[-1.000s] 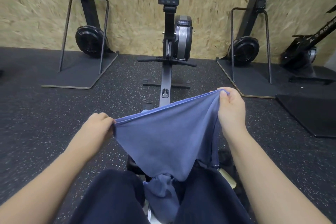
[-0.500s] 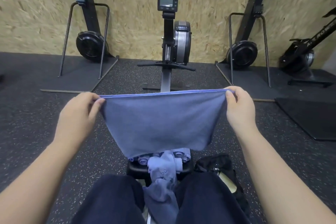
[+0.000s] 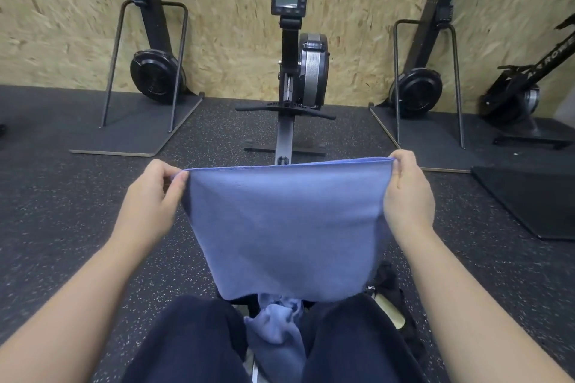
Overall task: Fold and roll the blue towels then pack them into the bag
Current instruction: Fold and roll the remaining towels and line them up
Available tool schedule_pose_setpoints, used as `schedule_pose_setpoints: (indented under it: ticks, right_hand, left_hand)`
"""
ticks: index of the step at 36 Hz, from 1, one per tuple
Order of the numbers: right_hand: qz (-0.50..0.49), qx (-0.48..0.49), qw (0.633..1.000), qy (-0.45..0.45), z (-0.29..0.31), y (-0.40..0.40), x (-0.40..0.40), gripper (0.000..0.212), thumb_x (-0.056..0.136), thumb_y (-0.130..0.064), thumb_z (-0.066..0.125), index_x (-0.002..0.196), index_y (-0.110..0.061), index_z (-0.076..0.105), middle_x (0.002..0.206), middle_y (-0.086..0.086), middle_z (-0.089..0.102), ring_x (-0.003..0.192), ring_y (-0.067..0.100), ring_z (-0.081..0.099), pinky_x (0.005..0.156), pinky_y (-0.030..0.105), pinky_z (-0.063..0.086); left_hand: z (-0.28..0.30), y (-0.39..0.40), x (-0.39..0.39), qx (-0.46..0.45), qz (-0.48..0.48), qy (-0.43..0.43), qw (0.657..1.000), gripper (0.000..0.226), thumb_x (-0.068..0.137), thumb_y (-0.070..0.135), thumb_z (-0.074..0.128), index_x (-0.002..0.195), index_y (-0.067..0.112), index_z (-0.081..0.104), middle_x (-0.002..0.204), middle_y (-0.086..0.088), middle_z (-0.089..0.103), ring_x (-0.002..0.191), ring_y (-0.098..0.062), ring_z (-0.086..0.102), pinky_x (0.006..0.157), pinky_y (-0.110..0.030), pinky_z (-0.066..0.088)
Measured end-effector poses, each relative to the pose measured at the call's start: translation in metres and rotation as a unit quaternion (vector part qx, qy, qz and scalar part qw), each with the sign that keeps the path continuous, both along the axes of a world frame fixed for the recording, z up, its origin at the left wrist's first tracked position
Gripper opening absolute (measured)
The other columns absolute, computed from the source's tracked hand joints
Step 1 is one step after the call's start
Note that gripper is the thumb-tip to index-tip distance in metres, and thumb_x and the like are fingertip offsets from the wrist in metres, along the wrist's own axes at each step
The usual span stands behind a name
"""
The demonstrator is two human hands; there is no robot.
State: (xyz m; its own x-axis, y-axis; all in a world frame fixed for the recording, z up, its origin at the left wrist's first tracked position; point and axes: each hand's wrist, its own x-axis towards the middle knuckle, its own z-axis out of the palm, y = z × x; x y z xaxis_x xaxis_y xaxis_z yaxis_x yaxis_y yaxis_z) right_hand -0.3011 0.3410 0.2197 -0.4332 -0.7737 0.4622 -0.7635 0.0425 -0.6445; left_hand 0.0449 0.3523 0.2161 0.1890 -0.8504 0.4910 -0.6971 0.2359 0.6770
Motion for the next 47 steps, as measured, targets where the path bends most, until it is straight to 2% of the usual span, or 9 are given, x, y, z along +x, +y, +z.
schedule_pose_setpoints:
  ticks: [7, 14, 19, 24, 26, 32, 35, 40, 47]
  right_hand:
    - [0.035, -0.08, 0.996, -0.032, -0.005, -0.003, 0.003, 0.025, 0.103, -0.015, 0.032, 0.111, -0.011, 0.055, 0.102, 0.009, 0.051, 0.097, 0.027, 0.041, 0.078, 0.032, 0.028]
    - [0.053, -0.045, 0.987, -0.142, -0.002, 0.002, 0.01, 0.023, 0.105, -0.025, 0.027, 0.113, -0.018, 0.047, 0.084, 0.011, 0.052, 0.072, 0.024, 0.044, 0.06, 0.036, 0.029]
    - [0.035, -0.046, 0.979, -0.198, -0.001, -0.001, 0.013, 0.027, 0.105, -0.024, 0.025, 0.115, -0.006, 0.043, 0.097, 0.003, 0.049, 0.087, 0.021, 0.044, 0.067, 0.026, 0.023]
    - [0.052, -0.033, 0.978, -0.197, 0.003, -0.002, 0.025, 0.032, 0.103, -0.031, 0.034, 0.075, -0.017, 0.038, 0.07, -0.006, 0.038, 0.065, 0.014, 0.037, 0.058, 0.024, 0.03]
    - [0.072, -0.03, 0.983, -0.167, 0.007, 0.002, 0.034, 0.04, 0.103, -0.027, 0.037, 0.065, -0.02, 0.028, 0.063, -0.007, 0.031, 0.055, 0.011, 0.029, 0.048, 0.018, 0.027]
    - [0.13, -0.019, 0.979, -0.157, 0.019, 0.027, 0.06, 0.03, 0.103, -0.022, 0.037, 0.074, -0.016, 0.043, 0.073, -0.009, 0.045, 0.064, 0.001, 0.041, 0.058, 0.006, 0.032]
    - [0.175, -0.01, 0.974, -0.145, 0.023, 0.042, 0.07, 0.02, 0.102, -0.02, 0.038, 0.09, -0.014, 0.053, 0.081, -0.013, 0.052, 0.072, -0.006, 0.048, 0.064, 0.004, 0.034]
    - [0.243, -0.003, 0.959, -0.146, 0.03, 0.067, 0.082, 0.018, 0.099, -0.021, 0.045, 0.084, -0.023, 0.054, 0.081, -0.008, 0.059, 0.071, 0.0, 0.05, 0.065, 0.013, 0.037]
    - [0.32, 0.038, 0.927, -0.192, 0.03, 0.085, 0.093, 0.01, 0.09, -0.036, 0.056, 0.089, -0.027, 0.06, 0.072, -0.002, 0.067, 0.067, 0.025, 0.059, 0.071, 0.052, 0.052]
  left_hand:
    - [-0.006, -0.002, -0.003, -0.023, -0.009, 0.065, 0.998, 0.006, 0.098, 0.017, 0.051, 0.097, 0.015, 0.045, 0.081, 0.012, 0.048, 0.072, -0.001, 0.048, 0.064, -0.03, 0.03]
    - [-0.008, -0.004, -0.008, -0.059, -0.028, 0.114, 0.991, 0.024, 0.098, 0.009, 0.05, 0.092, 0.031, 0.041, 0.086, 0.014, 0.045, 0.073, 0.01, 0.045, 0.07, -0.015, 0.036]
    - [-0.004, -0.003, -0.016, -0.055, -0.044, 0.181, 0.981, 0.018, 0.098, 0.012, 0.052, 0.092, 0.027, 0.045, 0.078, 0.006, 0.048, 0.059, 0.004, 0.047, 0.064, -0.029, 0.04]
    - [0.009, 0.009, -0.035, -0.007, -0.116, 0.269, 0.956, 0.028, 0.096, 0.011, 0.057, 0.081, 0.034, 0.063, 0.064, 0.007, 0.057, 0.052, -0.004, 0.048, 0.054, -0.024, 0.044]
    - [0.015, 0.017, -0.046, 0.01, -0.148, 0.26, 0.954, 0.028, 0.094, 0.012, 0.058, 0.084, 0.035, 0.07, 0.069, 0.012, 0.064, 0.06, -0.004, 0.053, 0.059, -0.019, 0.047]
    - [0.032, 0.042, -0.073, 0.039, -0.254, 0.204, 0.945, 0.033, 0.089, -0.001, 0.062, 0.089, 0.031, 0.07, 0.076, 0.017, 0.07, 0.069, 0.005, 0.059, 0.069, -0.008, 0.044]
    - [0.032, 0.048, -0.078, 0.056, -0.287, 0.177, 0.94, 0.045, 0.088, 0.0, 0.065, 0.088, 0.044, 0.073, 0.083, 0.008, 0.07, 0.073, -0.009, 0.059, 0.074, -0.026, 0.046]
    - [0.032, 0.056, -0.09, 0.044, -0.303, 0.126, 0.944, 0.034, 0.078, 0.023, 0.06, 0.095, 0.052, 0.067, 0.085, 0.017, 0.071, 0.082, -0.009, 0.067, 0.082, -0.028, 0.053]
    - [0.029, 0.053, -0.095, -0.081, -0.311, 0.014, 0.947, 0.016, 0.084, 0.033, 0.05, 0.096, 0.038, 0.061, 0.092, 0.009, 0.052, 0.088, 0.0, 0.051, 0.077, -0.007, 0.036]
